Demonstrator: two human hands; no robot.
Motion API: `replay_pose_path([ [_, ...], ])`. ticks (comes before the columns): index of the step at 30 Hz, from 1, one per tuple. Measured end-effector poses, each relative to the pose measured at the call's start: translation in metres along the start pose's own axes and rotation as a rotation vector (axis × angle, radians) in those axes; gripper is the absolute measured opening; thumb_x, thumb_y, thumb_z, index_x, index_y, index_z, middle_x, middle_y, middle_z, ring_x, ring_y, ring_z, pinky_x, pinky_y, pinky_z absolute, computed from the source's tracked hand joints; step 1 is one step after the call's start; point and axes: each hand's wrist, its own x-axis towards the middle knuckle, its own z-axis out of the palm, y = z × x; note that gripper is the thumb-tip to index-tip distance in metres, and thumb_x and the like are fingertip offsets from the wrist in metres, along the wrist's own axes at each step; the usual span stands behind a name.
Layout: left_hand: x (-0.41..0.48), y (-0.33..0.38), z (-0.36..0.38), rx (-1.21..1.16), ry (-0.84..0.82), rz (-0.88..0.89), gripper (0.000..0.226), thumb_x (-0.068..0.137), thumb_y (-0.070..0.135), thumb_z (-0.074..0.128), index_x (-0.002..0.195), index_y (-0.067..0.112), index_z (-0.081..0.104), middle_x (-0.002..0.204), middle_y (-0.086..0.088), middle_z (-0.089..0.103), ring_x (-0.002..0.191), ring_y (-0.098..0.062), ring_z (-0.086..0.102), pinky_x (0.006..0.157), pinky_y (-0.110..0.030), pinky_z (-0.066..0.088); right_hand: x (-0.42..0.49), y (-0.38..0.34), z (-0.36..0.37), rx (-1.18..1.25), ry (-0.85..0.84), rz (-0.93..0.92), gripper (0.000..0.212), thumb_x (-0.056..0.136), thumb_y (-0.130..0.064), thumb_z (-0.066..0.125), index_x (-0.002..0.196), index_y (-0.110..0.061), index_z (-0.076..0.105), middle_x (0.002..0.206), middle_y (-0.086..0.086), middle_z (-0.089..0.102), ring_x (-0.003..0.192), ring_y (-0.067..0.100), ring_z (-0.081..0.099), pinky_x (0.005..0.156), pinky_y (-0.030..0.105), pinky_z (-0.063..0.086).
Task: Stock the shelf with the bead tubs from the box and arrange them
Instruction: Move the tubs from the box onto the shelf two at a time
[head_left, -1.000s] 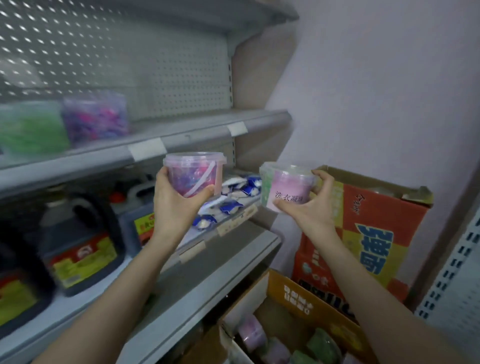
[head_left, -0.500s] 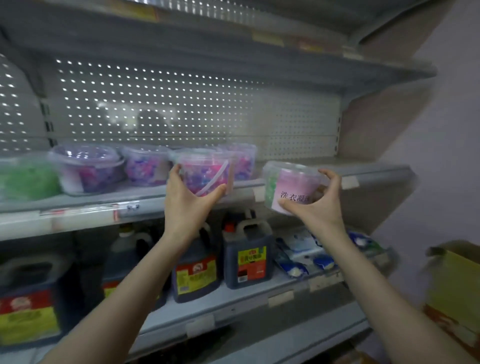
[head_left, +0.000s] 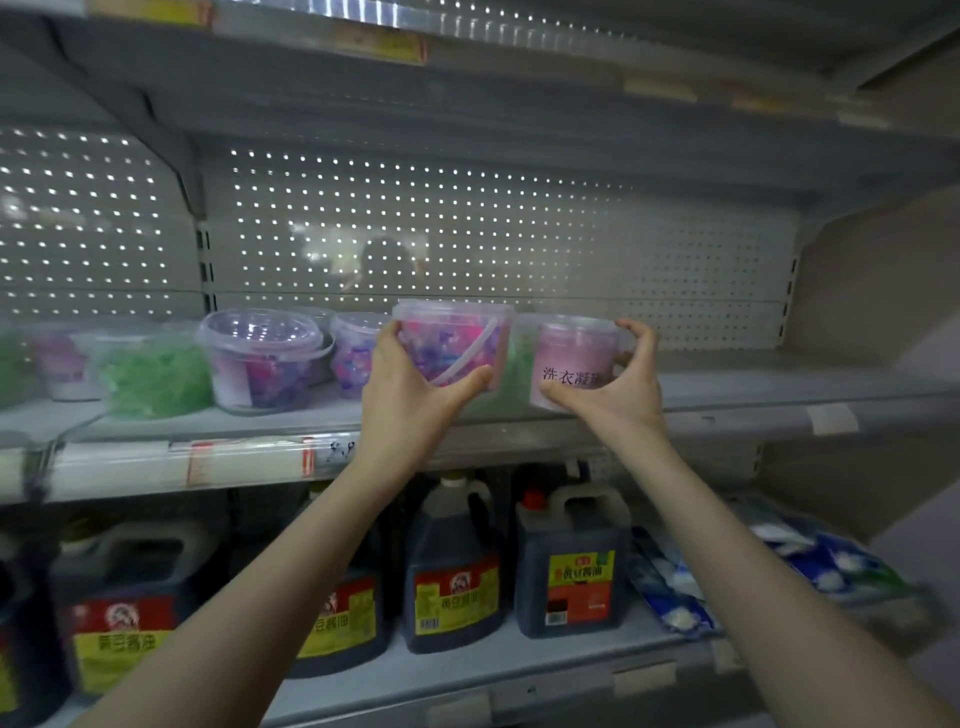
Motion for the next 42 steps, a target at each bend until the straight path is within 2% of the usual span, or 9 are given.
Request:
replay_pose_path([
  [7, 0.023, -0.010, 0.018, 0.055, -0.032, -0.034, 0.095, 0.062, 0.048, 0.080, 0.133, 0.006, 0.034, 0.122, -0.005, 0.053, 0.113, -0.023, 0.052, 0.090, -0.035, 0.044, 0.028, 0.013, -0.001, -0.085, -0.013, 0.013, 0.087, 0.057, -0.028, 0.086, 0.123, -0.036, 0.030, 0.115, -0.005, 0.049, 0.107, 0.018, 0.053, 0.083, 0.028, 0.043],
  [11, 0.027, -0.008, 0.027, 0.184, -0.096, -0.070, 0.080, 0.062, 0.056, 0.077, 0.115, 0.008, 0.040, 0.104, -0.001, 0.057, 0.103, -0.028, 0.058, 0.090, -0.046, 0.046, 0.040, 0.019, 0.000, -0.180, -0.061, 0.025, 0.089, 0.056, -0.034, 0.085, 0.124, -0.038, 0.027, 0.118, -0.004, 0.052, 0.108, 0.021, 0.054, 0.092, 0.035, 0.046],
  [17, 0.035, -0.008, 0.034, 0.358, -0.186, -0.161, 0.075, 0.064, 0.066, 0.069, 0.102, 0.012, 0.034, 0.092, 0.002, 0.054, 0.107, -0.028, 0.056, 0.102, -0.051, 0.030, 0.058, 0.023, 0.002, -0.300, -0.181, 0.013, 0.103, 0.058, -0.036, 0.087, 0.139, -0.034, 0.022, 0.133, 0.001, 0.048, 0.119, 0.026, 0.049, 0.100, 0.040, 0.042],
  [24, 0.049, -0.017, 0.044, 0.472, -0.277, -0.213, 0.085, 0.066, 0.066, 0.069, 0.118, 0.005, 0.039, 0.116, -0.008, 0.059, 0.117, -0.029, 0.052, 0.107, -0.056, 0.019, 0.068, 0.033, 0.009, -0.344, -0.208, 0.070, 0.105, 0.053, -0.038, 0.086, 0.135, -0.038, 0.019, 0.131, -0.003, 0.049, 0.118, 0.024, 0.051, 0.100, 0.047, 0.042],
  [29, 0.051, -0.020, 0.041, 0.480, -0.267, -0.200, 0.080, 0.062, 0.067, 0.071, 0.110, 0.008, 0.045, 0.106, -0.004, 0.061, 0.108, -0.028, 0.056, 0.104, -0.055, 0.022, 0.070, 0.032, 0.003, -0.399, -0.183, 0.088, 0.108, 0.056, -0.043, 0.084, 0.140, -0.036, 0.018, 0.134, 0.000, 0.050, 0.123, 0.028, 0.047, 0.104, 0.048, 0.037],
  [32, 0.048, -0.020, 0.035, 0.512, -0.288, -0.181, 0.077, 0.060, 0.067, 0.071, 0.107, 0.010, 0.046, 0.108, -0.003, 0.060, 0.106, -0.027, 0.056, 0.103, -0.052, 0.027, 0.068, 0.033, -0.003, -0.391, -0.162, 0.132, 0.110, 0.053, -0.046, 0.083, 0.139, -0.041, 0.016, 0.134, 0.002, 0.049, 0.122, 0.029, 0.047, 0.102, 0.048, 0.040],
  [34, 0.046, -0.018, 0.034, 0.518, -0.316, -0.192, 0.078, 0.062, 0.067, 0.071, 0.109, 0.010, 0.046, 0.109, -0.003, 0.060, 0.108, -0.027, 0.055, 0.103, -0.053, 0.022, 0.066, 0.033, -0.004, -0.405, -0.179, 0.122, 0.108, 0.053, -0.046, 0.082, 0.138, -0.040, 0.016, 0.130, 0.000, 0.051, 0.118, 0.028, 0.049, 0.102, 0.047, 0.040],
  [38, 0.047, -0.015, 0.037, 0.530, -0.343, -0.201, 0.078, 0.063, 0.066, 0.071, 0.109, 0.009, 0.043, 0.112, -0.005, 0.061, 0.111, -0.029, 0.055, 0.106, -0.058, 0.020, 0.061, 0.029, -0.003, -0.440, -0.199, 0.106, 0.107, 0.058, -0.046, 0.082, 0.142, -0.036, 0.016, 0.132, -0.001, 0.050, 0.121, 0.026, 0.048, 0.106, 0.046, 0.034],
  [42, 0.051, -0.017, 0.040, 0.548, -0.371, -0.207, 0.072, 0.067, 0.065, 0.069, 0.106, 0.011, 0.041, 0.116, -0.008, 0.061, 0.115, -0.030, 0.053, 0.107, -0.059, 0.016, 0.061, 0.032, -0.001, -0.516, -0.211, 0.114, 0.117, 0.061, -0.055, 0.078, 0.147, -0.037, 0.001, 0.146, -0.002, 0.042, 0.131, 0.027, 0.042, 0.110, 0.052, 0.022],
])
